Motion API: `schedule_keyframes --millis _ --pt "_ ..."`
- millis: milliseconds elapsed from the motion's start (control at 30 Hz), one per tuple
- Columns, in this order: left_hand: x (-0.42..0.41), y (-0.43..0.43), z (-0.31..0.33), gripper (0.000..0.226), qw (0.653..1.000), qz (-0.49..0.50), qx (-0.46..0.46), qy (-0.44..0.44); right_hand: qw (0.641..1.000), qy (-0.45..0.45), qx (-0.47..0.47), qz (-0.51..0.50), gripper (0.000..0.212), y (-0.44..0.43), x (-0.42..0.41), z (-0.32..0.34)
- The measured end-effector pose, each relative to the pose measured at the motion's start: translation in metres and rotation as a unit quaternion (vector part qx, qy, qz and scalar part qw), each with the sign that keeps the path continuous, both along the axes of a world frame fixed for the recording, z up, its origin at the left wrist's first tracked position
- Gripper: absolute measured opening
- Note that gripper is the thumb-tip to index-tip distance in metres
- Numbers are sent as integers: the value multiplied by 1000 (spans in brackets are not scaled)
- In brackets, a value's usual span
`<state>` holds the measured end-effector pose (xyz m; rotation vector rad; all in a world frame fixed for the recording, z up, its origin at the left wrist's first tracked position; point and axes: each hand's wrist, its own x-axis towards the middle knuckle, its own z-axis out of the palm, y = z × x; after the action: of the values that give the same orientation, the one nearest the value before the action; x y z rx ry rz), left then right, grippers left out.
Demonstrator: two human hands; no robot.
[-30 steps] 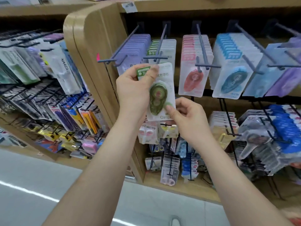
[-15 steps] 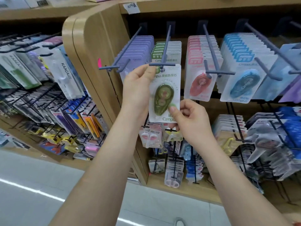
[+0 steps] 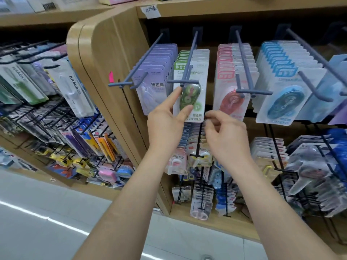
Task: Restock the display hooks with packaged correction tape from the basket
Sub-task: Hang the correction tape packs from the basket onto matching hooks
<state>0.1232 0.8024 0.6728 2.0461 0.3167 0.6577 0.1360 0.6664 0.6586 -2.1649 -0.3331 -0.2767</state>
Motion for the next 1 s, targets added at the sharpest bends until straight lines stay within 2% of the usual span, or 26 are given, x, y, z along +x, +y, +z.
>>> schedule_keyframes --millis 67,200,267,433,567,667,800,1000 --pt "12 1 -3 54 1000 20 22 -2 1000 -9 2 4 24 -13 -2 -2" --pt "27 2 -5 50 998 36 55 20 998 26 5 54 21 -40 -6 -12" --pt "20 2 -7 47 996 32 81 8 998 40 0 45 21 -56 -11 -16" --pt "-18 3 -20 26 996 59 53 -28 995 81 -47 -17 21 -102 -35 -26" --pt "-60 -12 -45 20 998 -51 22 -2 984 125 -108 -68 18 -139 -70 -44" --pt "-85 -26 -64 19 988 -131 76 31 967 161 -169 -103 18 -168 -105 -66" --pt "-107 -60 -86 19 950 -243 180 77 946 201 -200 -159 18 -217 -167 -97" --pt "-127 -139 -134 23 851 -401 325 99 888 305 -210 -272 28 -306 -272 -137"
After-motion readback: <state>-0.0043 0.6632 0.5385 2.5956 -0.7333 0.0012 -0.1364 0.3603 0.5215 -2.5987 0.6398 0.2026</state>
